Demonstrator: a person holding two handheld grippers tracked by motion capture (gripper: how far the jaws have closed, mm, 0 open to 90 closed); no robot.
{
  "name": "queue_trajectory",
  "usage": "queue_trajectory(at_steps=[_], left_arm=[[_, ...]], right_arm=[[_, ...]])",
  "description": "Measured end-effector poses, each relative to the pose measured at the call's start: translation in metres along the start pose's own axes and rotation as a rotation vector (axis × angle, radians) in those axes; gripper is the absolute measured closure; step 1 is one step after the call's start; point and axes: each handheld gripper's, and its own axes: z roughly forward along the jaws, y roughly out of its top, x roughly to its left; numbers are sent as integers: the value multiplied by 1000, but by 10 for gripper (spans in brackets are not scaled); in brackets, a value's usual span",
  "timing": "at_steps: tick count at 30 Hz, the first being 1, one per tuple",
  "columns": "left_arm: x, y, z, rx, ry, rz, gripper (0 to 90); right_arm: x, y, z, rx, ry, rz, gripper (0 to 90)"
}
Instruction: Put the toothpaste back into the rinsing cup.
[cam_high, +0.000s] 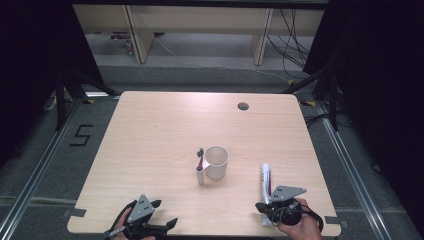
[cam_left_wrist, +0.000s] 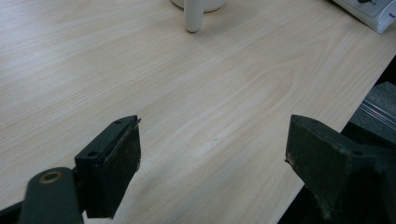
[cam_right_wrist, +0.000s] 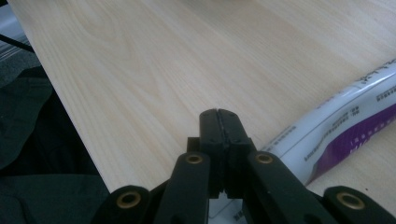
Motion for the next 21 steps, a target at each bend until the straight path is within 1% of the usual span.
queue_trajectory(at_steps=[1,2,3,4,5,6,7,8,9,10,11,12,13,14,16,17,18,19,20,21], left_arm=[[0,0,0,1,0,0,177],[0,0,0,0,0,0,177],[0,0,0,-2,0,-1,177],[0,0,0,-2,0,-1,177],[0,0,0,-1,-1,0,177],[0,0,0,-2,-2,-3,177],[0,0,0,1,-1,-2,177],[0,0,0,4,0,1,177],[1,0,0,7,3,2,177],[0,0,0,8,2,1,177],[0,-1,0,7,-1,3,177],[0,-1,1,4,-2,5,177],[0,0,0,3,-2,4,177],[0,0,1,3,-2,3,180],[0,-1,1,9,-1,4,180],[0,-1,1,9,-1,3,180],[0,-1,1,11,-1,5,180],[0,-1,1,10,-1,4,180],[0,-1,1,11,-1,4,180],[0,-1,1,11,-1,4,180]], right_arm=[[-1,-1,0,5,7,-15,895],[-1,-2,-2,27,1,-1,895],[-1,-3,0,11,-1,-8,896],[-1,-4,-2,33,-10,-16,896],[0,-5,-2,43,3,0,897],[0,-6,-2,40,6,-2,896],[1,-7,-2,38,1,-14,897],[0,-8,-3,55,7,-15,897],[-1,-10,-1,44,11,-39,897],[0,-11,-5,75,-6,-5,897],[-2,-12,-5,65,3,-30,898],[-4,-14,-7,61,-4,-28,899],[-5,-16,-8,59,-8,-12,900],[-8,-17,-12,69,-7,-3,900],[-10,-21,-16,71,-17,39,900],[-16,-23,-18,59,-26,5,900],[-17,-26,-19,56,-35,19,900],[-21,-28,-21,60,-44,10,900],[-23,-30,-24,76,-57,24,900],[-26,-32,-25,69,-67,28,900]])
